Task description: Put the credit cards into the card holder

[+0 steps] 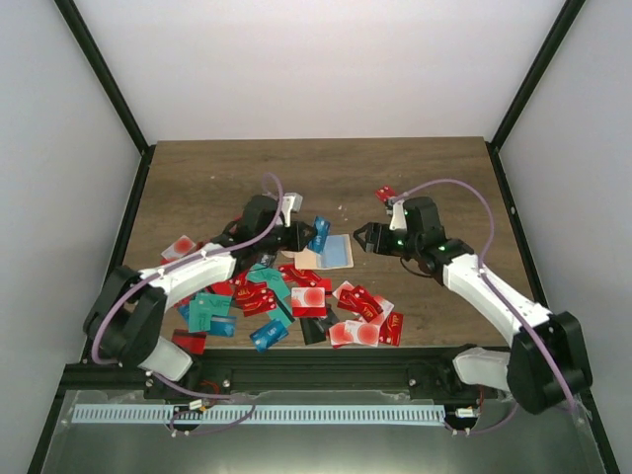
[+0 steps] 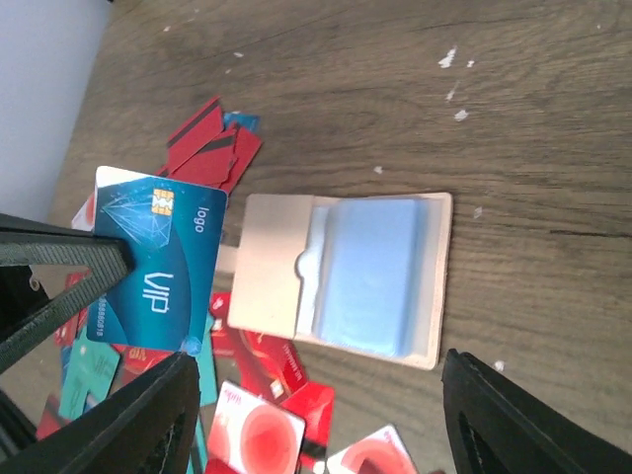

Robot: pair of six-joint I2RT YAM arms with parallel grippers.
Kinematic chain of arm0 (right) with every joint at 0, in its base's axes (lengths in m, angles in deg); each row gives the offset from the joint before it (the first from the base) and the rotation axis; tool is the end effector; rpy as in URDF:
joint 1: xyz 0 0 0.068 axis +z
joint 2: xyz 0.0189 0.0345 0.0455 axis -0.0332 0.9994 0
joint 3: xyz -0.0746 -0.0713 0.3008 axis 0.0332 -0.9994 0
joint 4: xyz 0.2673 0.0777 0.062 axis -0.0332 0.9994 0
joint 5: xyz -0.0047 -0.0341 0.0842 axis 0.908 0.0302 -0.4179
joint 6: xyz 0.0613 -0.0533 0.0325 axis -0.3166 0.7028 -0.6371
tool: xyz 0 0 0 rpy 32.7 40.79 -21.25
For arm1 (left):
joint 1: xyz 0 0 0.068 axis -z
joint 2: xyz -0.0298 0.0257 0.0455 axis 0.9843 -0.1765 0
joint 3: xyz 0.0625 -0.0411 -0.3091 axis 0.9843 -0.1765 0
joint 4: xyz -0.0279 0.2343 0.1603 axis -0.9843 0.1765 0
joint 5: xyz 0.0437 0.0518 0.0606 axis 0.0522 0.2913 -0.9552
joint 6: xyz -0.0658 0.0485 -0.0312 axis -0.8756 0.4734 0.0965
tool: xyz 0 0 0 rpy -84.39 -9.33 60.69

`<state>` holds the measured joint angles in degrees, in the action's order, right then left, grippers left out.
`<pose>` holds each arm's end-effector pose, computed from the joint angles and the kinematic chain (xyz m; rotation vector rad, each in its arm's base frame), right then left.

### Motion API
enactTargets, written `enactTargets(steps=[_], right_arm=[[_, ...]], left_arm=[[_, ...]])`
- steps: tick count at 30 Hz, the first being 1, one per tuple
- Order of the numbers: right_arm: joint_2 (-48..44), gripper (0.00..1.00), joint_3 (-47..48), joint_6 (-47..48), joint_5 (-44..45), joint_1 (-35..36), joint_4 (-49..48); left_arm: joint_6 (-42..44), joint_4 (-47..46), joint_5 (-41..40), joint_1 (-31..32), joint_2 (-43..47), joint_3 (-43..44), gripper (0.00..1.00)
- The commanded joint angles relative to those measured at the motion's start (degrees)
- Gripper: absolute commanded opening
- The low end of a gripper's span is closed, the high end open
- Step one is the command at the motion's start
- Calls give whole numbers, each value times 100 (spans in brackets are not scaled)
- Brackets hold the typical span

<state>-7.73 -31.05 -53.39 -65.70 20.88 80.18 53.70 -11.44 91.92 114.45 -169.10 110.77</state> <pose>0.2579 0.1373 0.2606 -0.0899 2.3346 0.8618 0.2910 -0.2345 0.2422 0.3399 2.2041 -1.0301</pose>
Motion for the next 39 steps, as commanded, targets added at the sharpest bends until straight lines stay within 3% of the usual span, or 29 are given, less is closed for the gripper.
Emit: enactTargets(steps=[1,10,14,24,39], right_arm=[[649,67,97,-178,-111,-182,-692],[2022,48,460,10,-627,-279,-1107],[2476,47,652,92,-596,-287,-1116],[3225,43,901,164,-872,-381,-1198],[3700,35,831,124,-1198,-386,-1278]], left_arm=[[-750,447,-321,-150,-640,455,4],[-1228,1112,-446,-199,-1367,922,4],[-1404,1282,-597,-217,-1497,953,4],[-1443,1071,-106,-218,-2027,1045,4],[-1361,934,70,-218,-2159,1119,4]])
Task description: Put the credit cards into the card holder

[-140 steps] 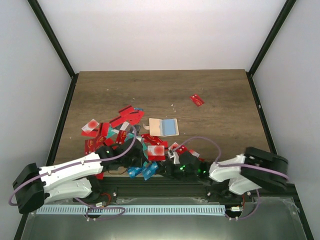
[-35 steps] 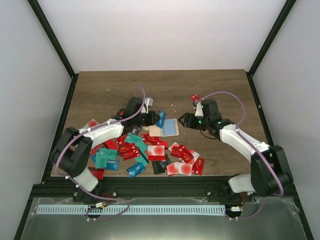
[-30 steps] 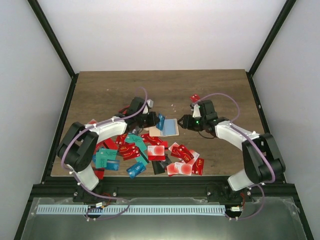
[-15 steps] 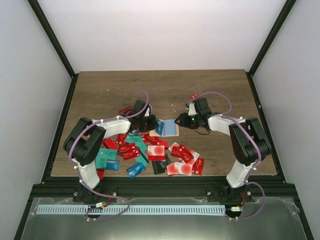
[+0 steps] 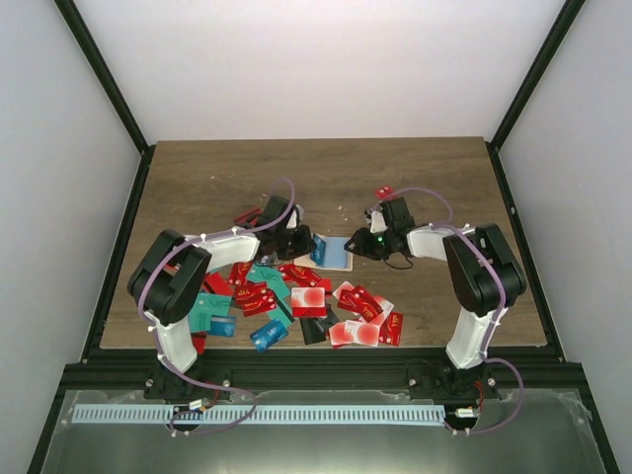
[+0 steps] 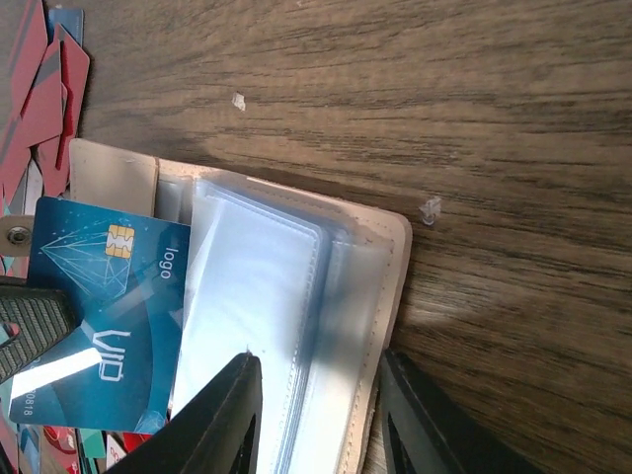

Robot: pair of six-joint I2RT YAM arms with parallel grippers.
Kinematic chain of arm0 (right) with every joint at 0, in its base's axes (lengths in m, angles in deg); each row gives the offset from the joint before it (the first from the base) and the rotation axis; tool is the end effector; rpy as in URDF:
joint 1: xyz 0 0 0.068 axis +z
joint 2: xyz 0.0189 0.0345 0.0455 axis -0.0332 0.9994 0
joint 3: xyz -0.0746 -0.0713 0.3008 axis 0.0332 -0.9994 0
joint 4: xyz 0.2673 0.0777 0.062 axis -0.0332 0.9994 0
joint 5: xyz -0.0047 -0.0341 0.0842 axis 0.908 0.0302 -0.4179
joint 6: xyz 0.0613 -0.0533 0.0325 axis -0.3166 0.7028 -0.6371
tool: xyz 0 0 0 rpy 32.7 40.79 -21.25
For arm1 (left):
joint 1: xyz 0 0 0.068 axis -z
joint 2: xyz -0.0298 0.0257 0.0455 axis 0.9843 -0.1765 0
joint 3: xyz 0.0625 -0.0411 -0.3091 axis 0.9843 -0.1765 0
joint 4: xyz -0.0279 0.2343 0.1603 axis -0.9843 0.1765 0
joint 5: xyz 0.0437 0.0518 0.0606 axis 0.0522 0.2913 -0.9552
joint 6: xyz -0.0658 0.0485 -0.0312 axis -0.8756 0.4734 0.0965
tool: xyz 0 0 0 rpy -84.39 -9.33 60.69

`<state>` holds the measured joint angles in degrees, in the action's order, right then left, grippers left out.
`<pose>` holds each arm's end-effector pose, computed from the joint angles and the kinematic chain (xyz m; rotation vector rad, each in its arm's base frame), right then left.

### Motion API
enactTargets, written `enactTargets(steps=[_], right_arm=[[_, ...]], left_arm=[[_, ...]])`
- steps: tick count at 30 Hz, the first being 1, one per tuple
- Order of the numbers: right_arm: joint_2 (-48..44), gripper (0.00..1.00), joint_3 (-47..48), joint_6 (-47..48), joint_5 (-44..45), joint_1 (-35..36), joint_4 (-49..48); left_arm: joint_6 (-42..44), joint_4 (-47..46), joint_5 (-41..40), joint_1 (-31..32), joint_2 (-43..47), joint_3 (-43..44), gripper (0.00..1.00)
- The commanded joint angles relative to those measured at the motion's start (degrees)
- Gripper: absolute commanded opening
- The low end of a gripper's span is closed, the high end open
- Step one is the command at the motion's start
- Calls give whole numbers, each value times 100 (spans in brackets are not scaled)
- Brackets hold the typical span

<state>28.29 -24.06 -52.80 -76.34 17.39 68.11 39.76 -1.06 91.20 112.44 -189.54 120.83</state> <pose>0.3541 0.1660 0.1237 -0.0347 2.6322 0.9921 0.3437 -0.2516 0.1482 -0.0773 2.6493 -0.9570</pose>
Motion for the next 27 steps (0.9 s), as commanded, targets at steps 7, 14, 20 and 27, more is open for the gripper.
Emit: enactTargets(steps=[7,14,20,27], right_arm=[[144,32,134,61,-155,-37,-80],[182,30,158,80,-165,-35,-61],[181,30,151,89,-169,-36,-63],[185,30,141,76,-232,-32,-78]], left_arm=[[113,-213,236,-21,-177,124,4],[199,-267,271,-17,-207,133,4],[299,-348,300,-17,-245,122,4],[303,-648,346,-17,-295,45,4]])
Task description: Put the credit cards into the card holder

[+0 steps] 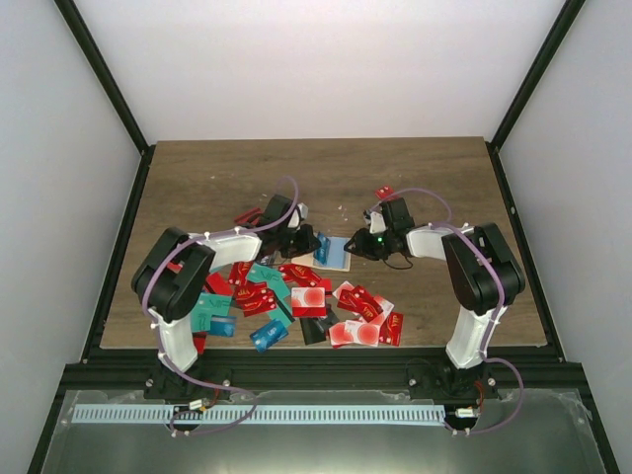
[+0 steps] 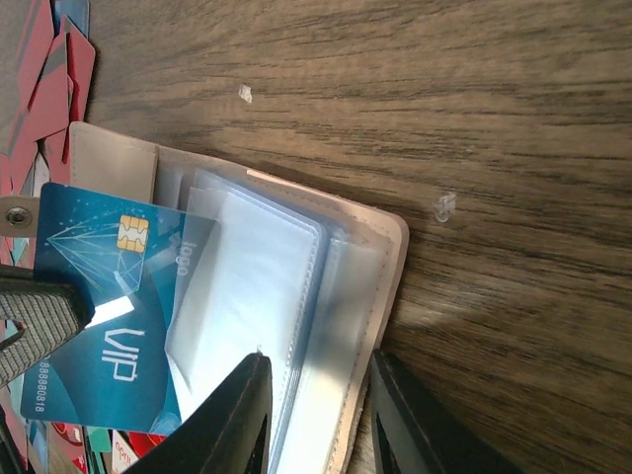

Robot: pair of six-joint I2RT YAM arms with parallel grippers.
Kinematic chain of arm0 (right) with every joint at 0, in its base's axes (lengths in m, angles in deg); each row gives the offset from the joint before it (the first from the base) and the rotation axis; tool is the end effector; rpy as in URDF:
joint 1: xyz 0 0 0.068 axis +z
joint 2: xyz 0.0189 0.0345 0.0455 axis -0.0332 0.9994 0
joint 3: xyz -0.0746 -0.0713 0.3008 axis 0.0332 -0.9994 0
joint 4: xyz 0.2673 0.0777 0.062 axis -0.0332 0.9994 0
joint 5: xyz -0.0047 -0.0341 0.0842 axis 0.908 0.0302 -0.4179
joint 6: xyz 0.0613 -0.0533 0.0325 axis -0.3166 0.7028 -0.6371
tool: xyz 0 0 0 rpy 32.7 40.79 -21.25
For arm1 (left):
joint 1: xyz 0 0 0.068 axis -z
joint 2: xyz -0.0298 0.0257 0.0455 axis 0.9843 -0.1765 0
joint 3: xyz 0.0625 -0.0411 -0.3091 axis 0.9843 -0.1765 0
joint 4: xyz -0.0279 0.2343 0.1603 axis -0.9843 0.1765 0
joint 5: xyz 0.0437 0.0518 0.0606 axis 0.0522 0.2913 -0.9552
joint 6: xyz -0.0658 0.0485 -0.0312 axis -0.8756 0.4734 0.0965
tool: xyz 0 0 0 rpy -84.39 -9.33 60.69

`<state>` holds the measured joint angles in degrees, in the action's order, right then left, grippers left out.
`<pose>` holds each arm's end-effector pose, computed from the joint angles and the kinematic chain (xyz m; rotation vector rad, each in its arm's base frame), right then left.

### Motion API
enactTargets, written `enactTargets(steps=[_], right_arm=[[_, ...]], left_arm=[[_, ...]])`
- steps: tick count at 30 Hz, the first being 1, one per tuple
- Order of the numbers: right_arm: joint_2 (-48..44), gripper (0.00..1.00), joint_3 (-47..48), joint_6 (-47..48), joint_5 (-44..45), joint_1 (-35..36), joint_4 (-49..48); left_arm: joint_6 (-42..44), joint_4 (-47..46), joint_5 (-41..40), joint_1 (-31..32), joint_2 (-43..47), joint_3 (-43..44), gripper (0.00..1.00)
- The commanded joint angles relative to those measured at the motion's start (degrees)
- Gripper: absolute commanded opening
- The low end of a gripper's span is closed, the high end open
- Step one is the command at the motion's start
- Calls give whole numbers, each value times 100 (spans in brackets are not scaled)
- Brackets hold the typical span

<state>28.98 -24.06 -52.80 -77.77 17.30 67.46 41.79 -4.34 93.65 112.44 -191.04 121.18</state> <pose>0.3546 0.1673 0.1210 -0.0434 2.6321 1.0234 0.3488 -0.2586 0.1459 0.0018 2.6132 -1.0138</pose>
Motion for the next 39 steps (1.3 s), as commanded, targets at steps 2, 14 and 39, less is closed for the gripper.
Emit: enactTargets(steps=[2,14,39], right_arm=[[112,28,141,64,-123,-22,-21],[169,23,124,-79,-45,-26,27],[126,17,-114,-328,-239,-29,-254]], left_arm=[[75,-521,158,-17,-171,-42,4],[-9,-782,243,-18,-328,-188,4],[-467,-1360,313,-10,-573,-482,4]])
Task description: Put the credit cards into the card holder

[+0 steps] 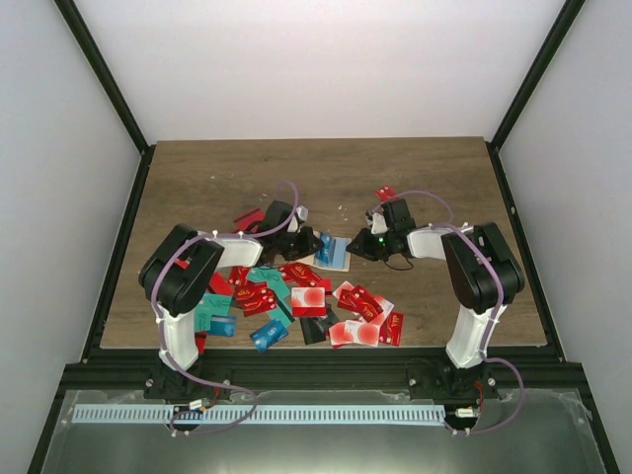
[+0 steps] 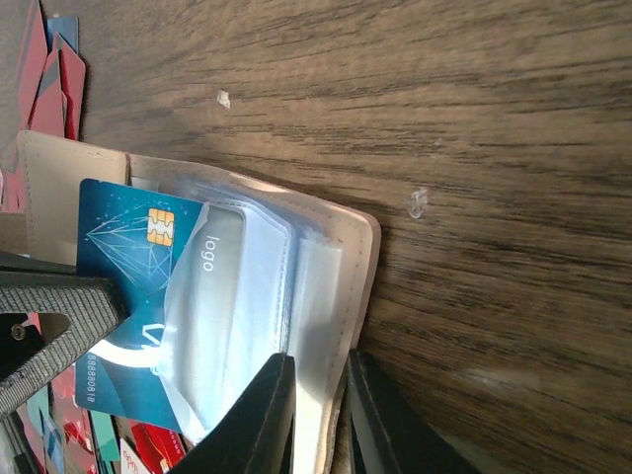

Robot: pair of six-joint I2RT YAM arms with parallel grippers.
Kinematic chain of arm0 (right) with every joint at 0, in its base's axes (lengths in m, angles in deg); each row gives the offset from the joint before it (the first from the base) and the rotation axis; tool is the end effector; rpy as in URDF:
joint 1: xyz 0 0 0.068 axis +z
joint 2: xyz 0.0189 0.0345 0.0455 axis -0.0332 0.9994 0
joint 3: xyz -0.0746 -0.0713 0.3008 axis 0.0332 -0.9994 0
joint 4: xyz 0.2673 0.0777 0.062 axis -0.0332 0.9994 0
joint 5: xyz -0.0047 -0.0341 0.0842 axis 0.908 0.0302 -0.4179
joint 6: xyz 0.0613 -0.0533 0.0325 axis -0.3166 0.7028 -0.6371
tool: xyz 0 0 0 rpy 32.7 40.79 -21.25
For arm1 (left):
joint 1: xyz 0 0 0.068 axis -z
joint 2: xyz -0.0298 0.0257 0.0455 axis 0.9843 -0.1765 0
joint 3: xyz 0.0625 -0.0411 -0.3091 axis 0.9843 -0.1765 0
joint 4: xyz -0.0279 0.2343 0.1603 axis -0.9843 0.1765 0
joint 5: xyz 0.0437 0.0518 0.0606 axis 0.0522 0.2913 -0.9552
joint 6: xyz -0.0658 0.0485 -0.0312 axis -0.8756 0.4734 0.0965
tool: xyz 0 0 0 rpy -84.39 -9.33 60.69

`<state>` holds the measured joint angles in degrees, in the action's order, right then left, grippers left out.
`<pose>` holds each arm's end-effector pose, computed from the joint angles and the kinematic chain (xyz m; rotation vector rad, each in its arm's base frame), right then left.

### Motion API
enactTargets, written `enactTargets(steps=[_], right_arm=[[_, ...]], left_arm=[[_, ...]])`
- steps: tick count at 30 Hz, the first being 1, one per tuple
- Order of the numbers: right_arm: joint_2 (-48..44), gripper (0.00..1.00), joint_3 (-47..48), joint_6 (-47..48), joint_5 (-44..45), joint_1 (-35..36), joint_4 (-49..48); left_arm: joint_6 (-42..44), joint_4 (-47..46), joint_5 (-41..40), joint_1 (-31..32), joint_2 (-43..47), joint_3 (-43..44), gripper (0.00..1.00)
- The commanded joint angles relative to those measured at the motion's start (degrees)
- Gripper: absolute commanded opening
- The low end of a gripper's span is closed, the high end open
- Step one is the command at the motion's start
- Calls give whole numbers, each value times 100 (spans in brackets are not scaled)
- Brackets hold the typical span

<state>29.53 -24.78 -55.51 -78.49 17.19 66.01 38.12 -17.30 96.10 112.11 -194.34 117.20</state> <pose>0.3536 0.1671 0.1163 0.0145 2.6411 1.0547 0.3526 -0.2616 0.1237 -0.0328 2.5346 -1.1298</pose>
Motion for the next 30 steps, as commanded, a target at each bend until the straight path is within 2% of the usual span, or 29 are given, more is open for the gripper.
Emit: enactTargets(steps=[1,13,30], right_arm=[[70,16,-42,-55,-162,-12,-114],[95,11,-38,-117,-165,-19,-149],[278,11,117,-139,-250,-13,-188]], left_arm=[[-111,-65,79,30,-252,-88,4],[-296,-194,133,59,-377,-101,4],[-346,-266,251,222,-544,3,4]])
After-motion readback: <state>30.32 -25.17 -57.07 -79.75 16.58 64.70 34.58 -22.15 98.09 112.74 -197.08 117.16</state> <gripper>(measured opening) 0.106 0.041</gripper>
